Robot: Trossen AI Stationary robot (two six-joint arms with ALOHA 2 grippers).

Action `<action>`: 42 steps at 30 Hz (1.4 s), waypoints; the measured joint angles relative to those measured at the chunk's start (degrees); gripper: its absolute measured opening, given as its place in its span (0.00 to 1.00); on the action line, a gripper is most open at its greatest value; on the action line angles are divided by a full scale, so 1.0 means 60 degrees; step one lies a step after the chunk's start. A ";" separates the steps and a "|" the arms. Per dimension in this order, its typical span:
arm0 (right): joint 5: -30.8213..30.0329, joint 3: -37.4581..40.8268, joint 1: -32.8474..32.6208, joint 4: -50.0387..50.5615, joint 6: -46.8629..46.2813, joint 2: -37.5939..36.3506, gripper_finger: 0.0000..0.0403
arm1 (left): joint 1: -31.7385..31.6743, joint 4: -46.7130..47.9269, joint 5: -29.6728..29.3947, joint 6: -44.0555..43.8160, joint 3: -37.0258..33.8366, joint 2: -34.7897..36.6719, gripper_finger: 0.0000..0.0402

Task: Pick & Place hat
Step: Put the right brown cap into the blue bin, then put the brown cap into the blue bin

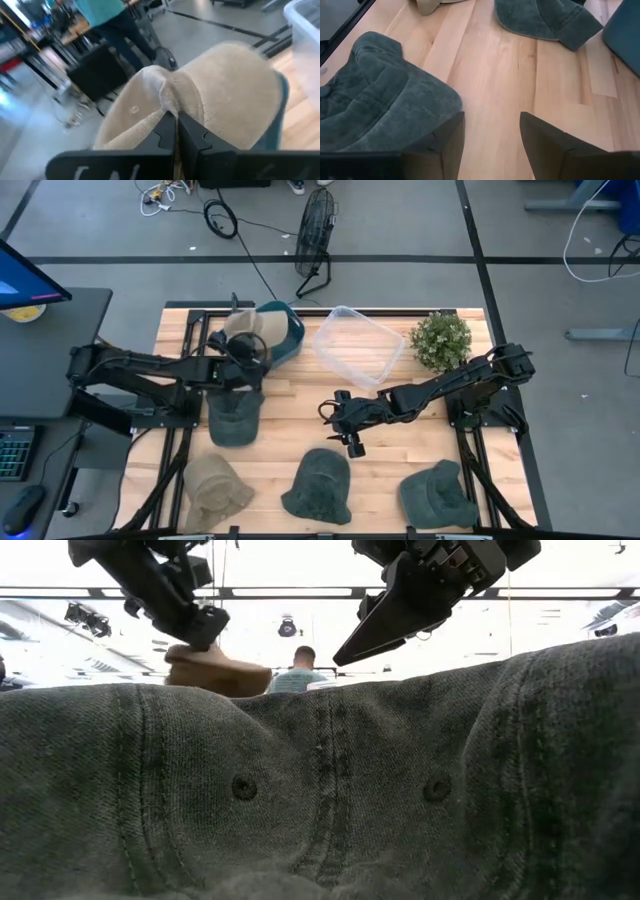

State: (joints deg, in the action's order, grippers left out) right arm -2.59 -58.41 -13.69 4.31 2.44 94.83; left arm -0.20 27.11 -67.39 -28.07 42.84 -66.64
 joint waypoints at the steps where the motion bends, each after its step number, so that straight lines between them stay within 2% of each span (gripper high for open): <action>1: 0.0002 0.0000 0.0000 -0.0003 0.0000 0.0000 0.48 | -0.0105 0.0115 0.0382 -0.0423 0.0005 -0.0096 0.01; 5: 0.0002 0.0007 0.0000 -0.0042 0.0000 0.0000 0.48 | -0.0536 0.0465 0.1618 -0.1655 -0.0002 -0.0676 0.02; 9: 0.0004 0.0011 0.0000 -0.0047 0.0000 0.0000 0.48 | -0.1008 0.0393 0.2749 -0.2136 -0.0002 -0.1317 0.03; 11: 0.0002 0.0011 0.0000 -0.0044 0.0000 0.0000 0.48 | -0.1232 0.0398 0.2973 -0.2254 -0.0013 -0.1545 0.03; 15: 0.0001 0.0011 0.0000 -0.0039 0.0000 0.0000 0.48 | -0.1602 -0.0135 0.2924 -0.2169 -0.0013 -0.1722 0.03; 18: 0.0000 0.0011 0.0000 -0.0046 0.0003 0.0000 0.48 | -0.1773 -0.0718 0.3053 -0.1538 -0.0006 -0.1773 0.03; 22: 0.0001 0.0011 0.0000 -0.0050 0.0001 0.0000 0.48 | -0.1942 -0.0881 0.4162 -0.1030 -0.0006 -0.1827 0.06; 27: 0.0004 0.0011 0.0000 -0.0049 0.0000 0.0000 0.48 | -0.1898 -0.0877 0.5081 -0.0740 -0.0009 -0.1853 0.18; 34: 0.0004 0.0011 -0.0007 -0.0039 0.0000 0.0000 0.48 | -0.1559 -0.0819 0.5169 -0.0458 -0.0004 -0.1550 0.35; 38: 0.0004 0.0011 -0.0007 -0.0065 0.0002 0.0000 0.48 | -0.1306 -0.0066 0.4950 -0.0131 0.0466 -0.1042 0.37; 42: 0.0004 0.0011 -0.0007 -0.0058 0.0000 0.0000 0.48 | -0.0870 0.1474 0.4954 -0.0106 0.1553 -0.0563 0.34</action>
State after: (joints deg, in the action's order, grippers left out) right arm -2.57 -58.35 -13.74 3.97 2.44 94.83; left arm -5.43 35.96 -37.66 -28.71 52.16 -70.02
